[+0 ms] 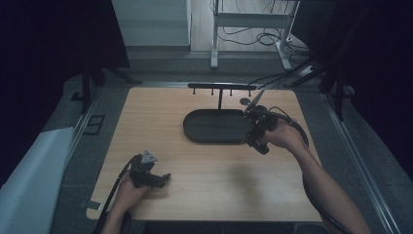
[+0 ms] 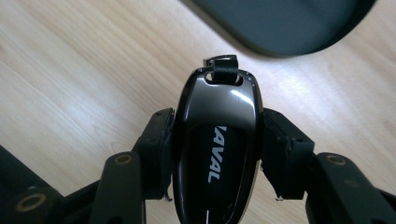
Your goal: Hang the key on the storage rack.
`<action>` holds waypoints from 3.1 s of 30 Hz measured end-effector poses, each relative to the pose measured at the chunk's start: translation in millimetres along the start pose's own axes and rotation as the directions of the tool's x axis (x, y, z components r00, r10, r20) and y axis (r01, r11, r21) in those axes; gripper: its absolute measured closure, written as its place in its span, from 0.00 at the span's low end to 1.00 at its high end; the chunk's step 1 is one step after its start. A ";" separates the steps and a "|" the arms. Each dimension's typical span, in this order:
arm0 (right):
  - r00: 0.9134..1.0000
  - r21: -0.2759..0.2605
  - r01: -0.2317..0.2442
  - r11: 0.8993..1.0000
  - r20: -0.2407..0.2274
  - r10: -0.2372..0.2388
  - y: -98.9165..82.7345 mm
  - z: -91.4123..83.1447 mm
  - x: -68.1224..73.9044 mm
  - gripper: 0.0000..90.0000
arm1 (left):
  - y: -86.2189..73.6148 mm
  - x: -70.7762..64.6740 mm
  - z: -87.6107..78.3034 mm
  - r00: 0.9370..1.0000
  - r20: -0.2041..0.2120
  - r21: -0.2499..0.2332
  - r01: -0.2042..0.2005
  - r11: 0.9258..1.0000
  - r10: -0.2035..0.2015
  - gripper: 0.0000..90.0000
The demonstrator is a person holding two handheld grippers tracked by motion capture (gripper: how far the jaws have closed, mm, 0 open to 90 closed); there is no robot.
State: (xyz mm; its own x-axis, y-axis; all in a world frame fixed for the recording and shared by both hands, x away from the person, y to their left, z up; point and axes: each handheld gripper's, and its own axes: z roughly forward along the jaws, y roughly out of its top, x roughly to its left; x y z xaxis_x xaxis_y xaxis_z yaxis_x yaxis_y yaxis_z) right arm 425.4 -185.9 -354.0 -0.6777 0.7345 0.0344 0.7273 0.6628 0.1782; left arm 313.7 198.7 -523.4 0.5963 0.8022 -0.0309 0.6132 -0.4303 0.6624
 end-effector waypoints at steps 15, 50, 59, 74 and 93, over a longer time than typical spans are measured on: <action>0.994 -0.021 -0.109 0.994 0.015 0.109 25.9 -33.2 -25.2 0.54 | 0.1 0.1 -0.1 1.000 0.001 0.002 -0.001 1.000 0.001 0.00; 0.950 -0.091 -0.310 0.946 0.008 0.312 81.1 -82.9 -67.4 0.54 | 0.0 0.1 -0.2 1.000 0.000 0.003 -0.002 1.000 0.002 0.00; 0.947 -0.107 -0.317 0.942 0.021 0.321 88.6 -84.8 -69.7 0.54 | 0.0 0.1 -0.3 1.000 0.000 0.004 -0.002 1.000 0.002 0.00; 0.920 -0.133 -0.377 0.917 0.065 0.387 77.8 -72.3 -91.4 0.54 | 0.0 0.1 -0.3 1.000 0.001 0.004 -0.002 1.000 0.002 0.00; 0.913 -0.109 -0.376 0.920 0.125 0.388 60.0 -25.1 -106.0 0.54 | 0.0 0.1 -0.1 1.000 0.001 0.002 -0.002 1.000 0.002 0.00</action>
State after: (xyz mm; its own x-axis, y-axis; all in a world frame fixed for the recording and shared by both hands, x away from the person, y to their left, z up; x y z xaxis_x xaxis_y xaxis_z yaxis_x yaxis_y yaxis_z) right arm 538.2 -227.7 -322.3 -0.3230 0.9461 -0.0222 0.9123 0.3175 0.2585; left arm 313.7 198.8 -523.3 0.5975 0.8013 -0.0303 0.6132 -0.4322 0.6612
